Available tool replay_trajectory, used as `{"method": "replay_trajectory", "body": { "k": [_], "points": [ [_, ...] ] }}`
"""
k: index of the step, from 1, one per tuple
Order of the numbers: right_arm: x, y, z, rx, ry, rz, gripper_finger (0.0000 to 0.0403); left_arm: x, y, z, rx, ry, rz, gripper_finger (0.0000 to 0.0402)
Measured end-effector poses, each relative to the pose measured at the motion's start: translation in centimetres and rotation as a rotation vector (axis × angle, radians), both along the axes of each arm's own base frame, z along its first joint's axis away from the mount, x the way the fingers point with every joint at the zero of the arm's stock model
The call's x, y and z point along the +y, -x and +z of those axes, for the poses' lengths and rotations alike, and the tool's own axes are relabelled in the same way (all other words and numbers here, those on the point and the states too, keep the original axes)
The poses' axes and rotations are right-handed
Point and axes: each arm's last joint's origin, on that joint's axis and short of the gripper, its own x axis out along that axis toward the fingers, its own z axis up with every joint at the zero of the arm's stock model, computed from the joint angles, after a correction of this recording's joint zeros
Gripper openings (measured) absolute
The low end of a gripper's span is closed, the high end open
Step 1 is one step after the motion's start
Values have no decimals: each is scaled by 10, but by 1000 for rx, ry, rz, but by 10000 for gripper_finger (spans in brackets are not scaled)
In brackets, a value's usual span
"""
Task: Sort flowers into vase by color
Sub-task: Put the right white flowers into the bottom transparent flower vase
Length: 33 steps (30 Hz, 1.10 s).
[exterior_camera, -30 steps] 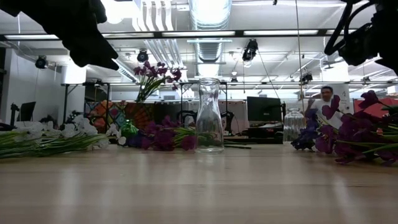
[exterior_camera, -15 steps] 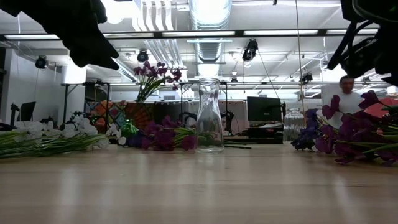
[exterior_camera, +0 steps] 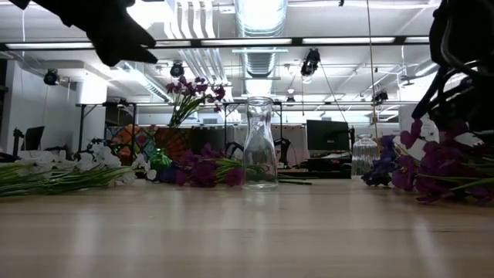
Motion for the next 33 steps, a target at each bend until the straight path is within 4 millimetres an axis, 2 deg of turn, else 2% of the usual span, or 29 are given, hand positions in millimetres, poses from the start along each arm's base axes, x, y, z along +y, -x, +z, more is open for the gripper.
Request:
{"method": "replay_trajectory", "body": {
  "k": [9,24,33],
  "points": [
    [0,0,-3,-16,-21,1,271,0,-3,-1,10,-2,1,216],
    [0,-3,-4,-54,-8,-35,110,-1,-14,-6,29,-4,1,216],
    [-1,0,3,-86,-15,-76,35,-1,-14,-6,26,-4,1,216]
  ]
}}
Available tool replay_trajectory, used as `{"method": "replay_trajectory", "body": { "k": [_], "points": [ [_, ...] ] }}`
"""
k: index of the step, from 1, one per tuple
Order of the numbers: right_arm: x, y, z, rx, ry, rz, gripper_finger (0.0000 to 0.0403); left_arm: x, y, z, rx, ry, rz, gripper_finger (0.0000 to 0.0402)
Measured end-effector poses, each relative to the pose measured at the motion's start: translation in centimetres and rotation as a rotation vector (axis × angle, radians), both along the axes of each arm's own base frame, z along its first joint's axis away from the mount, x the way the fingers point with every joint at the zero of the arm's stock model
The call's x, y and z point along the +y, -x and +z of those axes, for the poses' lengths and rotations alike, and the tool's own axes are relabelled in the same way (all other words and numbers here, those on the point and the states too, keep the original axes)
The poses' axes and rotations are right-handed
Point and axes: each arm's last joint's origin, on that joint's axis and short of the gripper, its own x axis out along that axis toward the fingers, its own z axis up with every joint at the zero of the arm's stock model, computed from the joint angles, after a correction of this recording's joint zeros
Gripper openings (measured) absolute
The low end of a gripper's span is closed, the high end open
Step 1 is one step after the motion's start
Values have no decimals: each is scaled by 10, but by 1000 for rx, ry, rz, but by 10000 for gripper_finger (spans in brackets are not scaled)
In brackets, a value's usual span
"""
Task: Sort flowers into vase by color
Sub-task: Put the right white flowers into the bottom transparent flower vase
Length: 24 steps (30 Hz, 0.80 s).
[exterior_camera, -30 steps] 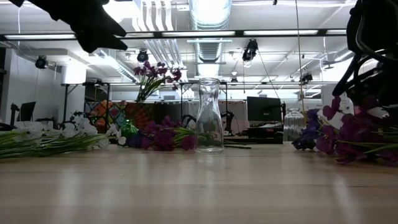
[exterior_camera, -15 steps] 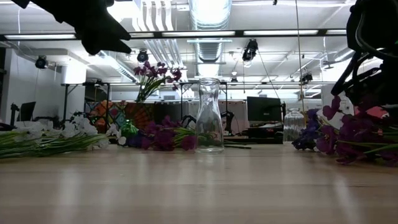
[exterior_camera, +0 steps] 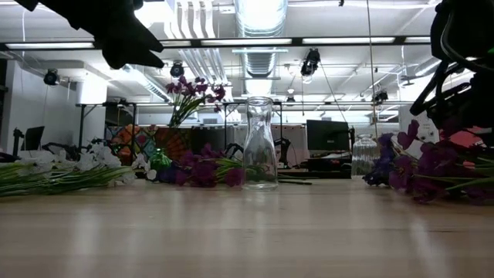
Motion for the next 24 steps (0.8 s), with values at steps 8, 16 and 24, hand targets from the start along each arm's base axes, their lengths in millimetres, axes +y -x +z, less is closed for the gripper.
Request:
{"method": "replay_trajectory", "body": {
  "k": [8,16,24],
  "points": [
    [-1,5,14,-58,-64,-31,20,0,0,0,0,0,0,216],
    [-3,11,28,-129,-112,-60,22,0,0,0,-3,0,0,216],
    [-6,13,55,-188,-63,-79,22,0,0,0,-3,0,0,216]
  ]
}}
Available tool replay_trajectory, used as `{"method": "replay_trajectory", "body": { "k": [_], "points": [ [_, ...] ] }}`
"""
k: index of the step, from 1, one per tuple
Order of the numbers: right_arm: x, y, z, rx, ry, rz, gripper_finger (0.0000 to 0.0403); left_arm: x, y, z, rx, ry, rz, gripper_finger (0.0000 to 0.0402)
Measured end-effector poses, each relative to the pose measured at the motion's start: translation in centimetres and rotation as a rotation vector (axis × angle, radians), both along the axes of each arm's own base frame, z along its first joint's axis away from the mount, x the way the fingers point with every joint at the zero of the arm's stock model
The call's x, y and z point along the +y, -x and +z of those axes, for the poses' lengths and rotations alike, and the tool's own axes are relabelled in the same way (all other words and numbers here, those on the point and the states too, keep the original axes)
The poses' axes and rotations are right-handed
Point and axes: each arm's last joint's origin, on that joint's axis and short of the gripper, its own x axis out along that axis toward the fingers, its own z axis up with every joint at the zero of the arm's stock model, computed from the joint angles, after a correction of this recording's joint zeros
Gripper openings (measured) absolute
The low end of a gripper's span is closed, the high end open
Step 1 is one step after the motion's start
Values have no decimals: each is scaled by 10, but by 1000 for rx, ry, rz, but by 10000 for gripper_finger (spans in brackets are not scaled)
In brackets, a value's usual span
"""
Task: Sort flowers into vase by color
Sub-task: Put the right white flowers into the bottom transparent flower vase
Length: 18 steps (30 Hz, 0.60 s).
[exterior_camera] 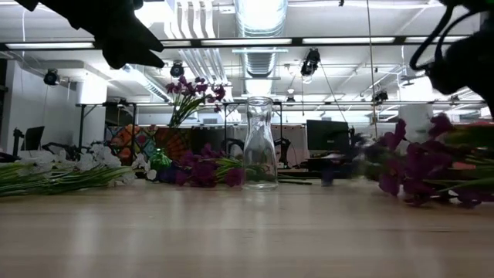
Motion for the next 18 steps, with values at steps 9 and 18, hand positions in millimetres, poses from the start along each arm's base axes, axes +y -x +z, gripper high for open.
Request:
{"method": "replay_trajectory", "body": {
  "k": [9,18],
  "points": [
    [-4,-3,52,-57,154,7,22,0,0,0,0,0,0,216],
    [-10,-11,100,-276,442,42,22,0,0,0,0,0,0,216]
  ]
}}
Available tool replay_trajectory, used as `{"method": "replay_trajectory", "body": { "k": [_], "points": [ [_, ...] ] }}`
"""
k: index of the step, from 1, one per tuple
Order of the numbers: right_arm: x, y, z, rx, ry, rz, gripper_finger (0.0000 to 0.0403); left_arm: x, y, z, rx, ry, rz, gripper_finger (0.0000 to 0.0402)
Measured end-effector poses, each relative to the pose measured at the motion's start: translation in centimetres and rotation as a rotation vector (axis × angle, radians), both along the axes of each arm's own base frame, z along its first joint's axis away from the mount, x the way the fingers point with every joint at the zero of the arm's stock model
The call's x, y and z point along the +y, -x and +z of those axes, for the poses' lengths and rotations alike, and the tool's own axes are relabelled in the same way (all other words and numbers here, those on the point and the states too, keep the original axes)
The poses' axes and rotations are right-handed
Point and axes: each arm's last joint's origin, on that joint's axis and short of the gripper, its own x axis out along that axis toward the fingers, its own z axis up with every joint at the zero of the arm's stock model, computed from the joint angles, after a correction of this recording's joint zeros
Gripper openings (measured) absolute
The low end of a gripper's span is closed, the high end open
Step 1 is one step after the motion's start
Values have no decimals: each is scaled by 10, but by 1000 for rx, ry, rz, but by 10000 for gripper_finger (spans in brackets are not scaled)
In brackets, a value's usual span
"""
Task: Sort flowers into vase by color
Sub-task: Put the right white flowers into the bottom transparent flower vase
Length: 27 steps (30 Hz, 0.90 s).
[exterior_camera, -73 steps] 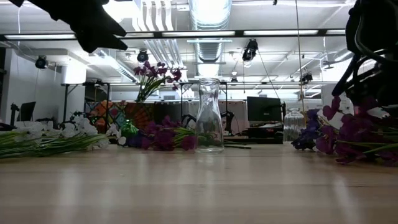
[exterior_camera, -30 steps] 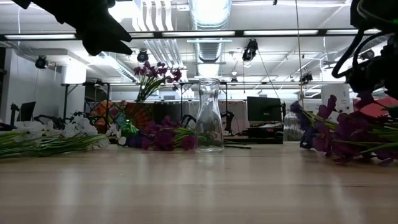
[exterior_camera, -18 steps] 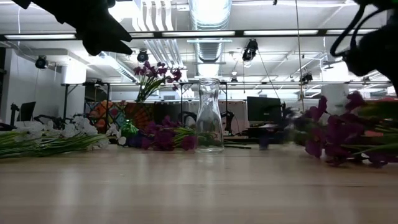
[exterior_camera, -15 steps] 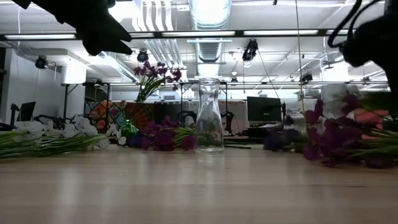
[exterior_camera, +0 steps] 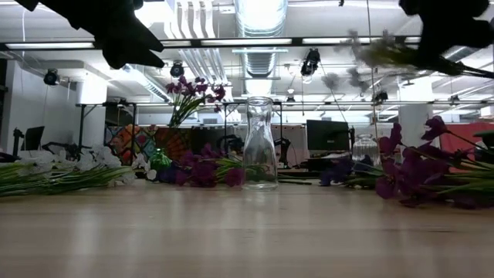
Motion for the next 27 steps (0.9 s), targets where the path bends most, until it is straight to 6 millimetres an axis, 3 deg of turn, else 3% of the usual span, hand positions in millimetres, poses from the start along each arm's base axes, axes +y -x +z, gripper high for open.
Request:
{"method": "replay_trajectory", "body": {
  "k": [5,11,16,27],
  "points": [
    [-4,-3,18,-84,188,19,22,0,0,0,-2,0,0,216],
    [-7,-7,27,-151,387,15,22,0,0,0,-3,0,0,216],
    [-3,-21,35,-263,507,52,22,0,0,1,-7,-1,2,216],
    [15,-59,57,-639,670,466,22,1,0,1,-8,-12,23,216]
  ]
}}
